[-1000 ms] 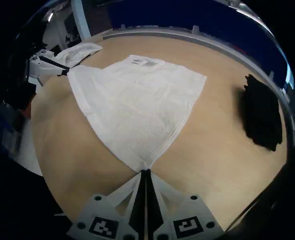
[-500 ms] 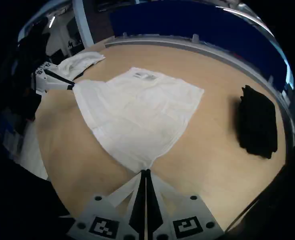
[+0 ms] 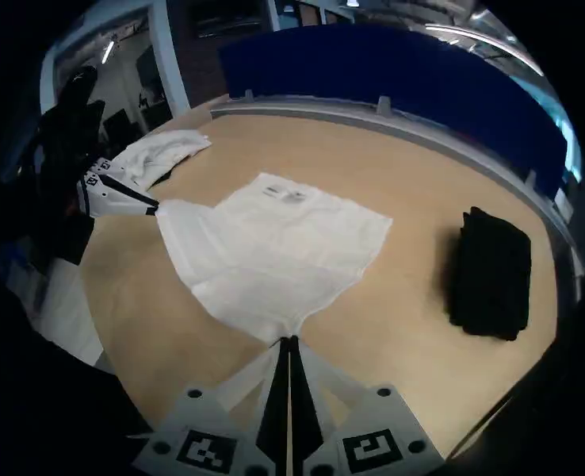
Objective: Fold towel
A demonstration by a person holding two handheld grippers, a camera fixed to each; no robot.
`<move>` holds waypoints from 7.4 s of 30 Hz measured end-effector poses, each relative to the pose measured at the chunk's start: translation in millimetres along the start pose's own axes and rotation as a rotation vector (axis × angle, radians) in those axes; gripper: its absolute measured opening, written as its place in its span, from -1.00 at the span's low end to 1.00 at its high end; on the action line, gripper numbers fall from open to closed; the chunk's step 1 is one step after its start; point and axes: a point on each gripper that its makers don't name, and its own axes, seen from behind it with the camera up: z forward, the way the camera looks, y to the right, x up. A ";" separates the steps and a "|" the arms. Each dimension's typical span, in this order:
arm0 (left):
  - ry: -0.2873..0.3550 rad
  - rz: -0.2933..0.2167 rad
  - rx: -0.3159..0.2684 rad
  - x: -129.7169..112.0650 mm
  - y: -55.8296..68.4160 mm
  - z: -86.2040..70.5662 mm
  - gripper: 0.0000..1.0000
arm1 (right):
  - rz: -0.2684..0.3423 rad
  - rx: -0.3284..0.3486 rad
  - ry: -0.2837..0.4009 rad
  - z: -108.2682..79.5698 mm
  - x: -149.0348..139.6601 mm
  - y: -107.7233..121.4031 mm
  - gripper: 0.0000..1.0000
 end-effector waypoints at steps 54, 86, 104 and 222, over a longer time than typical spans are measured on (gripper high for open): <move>0.000 -0.198 -0.020 48.0 -50.1 42.4 -0.86 | 0.028 0.012 -0.049 34.6 75.0 69.2 -0.97; -0.086 -0.320 -0.015 46.9 -93.0 125.9 -0.83 | 0.196 -0.017 -0.114 109.2 78.3 110.8 -0.95; -0.067 -0.339 0.058 49.9 -110.2 124.5 -0.35 | 0.174 -0.110 -0.057 112.7 84.5 128.5 0.45; 0.114 -0.383 0.437 -46.0 -77.0 -76.7 0.78 | -0.125 0.020 -0.189 89.7 -0.7 86.1 0.96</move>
